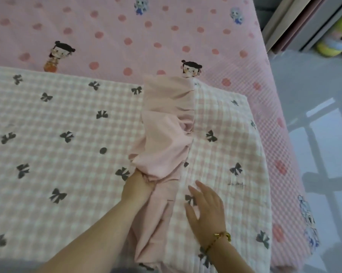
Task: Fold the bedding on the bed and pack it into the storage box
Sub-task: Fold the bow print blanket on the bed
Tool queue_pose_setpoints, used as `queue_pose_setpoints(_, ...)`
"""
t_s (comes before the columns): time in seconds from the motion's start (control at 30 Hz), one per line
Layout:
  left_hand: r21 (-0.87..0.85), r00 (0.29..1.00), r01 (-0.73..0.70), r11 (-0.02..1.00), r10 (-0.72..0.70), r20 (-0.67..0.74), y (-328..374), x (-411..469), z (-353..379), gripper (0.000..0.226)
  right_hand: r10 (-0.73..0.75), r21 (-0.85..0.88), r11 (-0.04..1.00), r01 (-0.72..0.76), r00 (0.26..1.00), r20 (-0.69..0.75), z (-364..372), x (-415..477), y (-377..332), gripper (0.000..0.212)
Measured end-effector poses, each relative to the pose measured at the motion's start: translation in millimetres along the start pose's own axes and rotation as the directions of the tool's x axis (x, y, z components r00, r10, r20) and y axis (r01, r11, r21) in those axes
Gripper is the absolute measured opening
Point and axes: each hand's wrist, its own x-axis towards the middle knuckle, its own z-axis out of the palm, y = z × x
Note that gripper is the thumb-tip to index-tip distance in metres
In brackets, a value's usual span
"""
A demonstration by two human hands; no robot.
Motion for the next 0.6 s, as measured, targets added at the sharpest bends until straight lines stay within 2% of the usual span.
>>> queue_pose_setpoints(0.03, -0.017, 0.999, -0.035, 0.999, 0.035, 0.003, 1, -5, -2, 0.006, 0.052, 0.008, 0.999, -0.052, 0.996, -0.078, -3, 8, 4, 0.054)
queue_pose_setpoints(0.07, -0.043, 0.998, -0.056, 0.997, 0.056, 0.001, -3, -6, -3, 0.004, 0.120, 0.035, 0.993, -0.116, 0.987, -0.109, -7, 17, 5, 0.061)
queue_pose_setpoints(0.17, -0.067, 0.997, -0.068, 0.995, 0.066, -0.032, -28, -21, -17, 0.013, 0.196, 0.070, 0.980, -0.184, 0.949, -0.248, -19, 39, 11, 0.067)
queue_pose_setpoints(0.2, -0.046, 0.997, -0.064, 0.997, 0.062, -0.037, -38, -27, -22, 0.022, 0.211, 0.036, 0.977, -0.209, 0.948, -0.240, -25, 47, 14, 0.068)
queue_pose_setpoints(0.3, -0.048, 0.999, 0.046, 0.998, -0.046, -0.015, -55, -25, -33, 0.031, 0.305, -0.204, 0.930, -0.305, 0.952, -0.031, -37, 78, 31, 0.064)
queue_pose_setpoints(0.4, -0.152, 0.995, 0.087, 0.985, -0.094, -0.042, -36, -10, -43, 0.007, 0.337, -0.383, 0.895, -0.230, 0.910, 0.240, -27, 100, 43, 0.065)
queue_pose_setpoints(0.5, -0.445, 0.971, 0.041, 0.895, -0.141, -0.195, -1, 0, -54, 0.040, 0.338, -0.405, 0.895, -0.185, 0.875, 0.347, -14, 109, 43, 0.065)
queue_pose_setpoints(0.53, -0.503, 0.939, -0.010, 0.864, -0.165, -0.303, 10, 3, -59, 0.051, 0.330, -0.411, 0.895, -0.173, 0.877, 0.349, -13, 109, 44, 0.066)
queue_pose_setpoints(0.6, -0.501, 0.873, -0.135, 0.855, -0.136, -0.468, 37, 15, -64, 0.064, 0.292, -0.429, 0.894, -0.129, 0.894, 0.340, -14, 107, 44, 0.066)
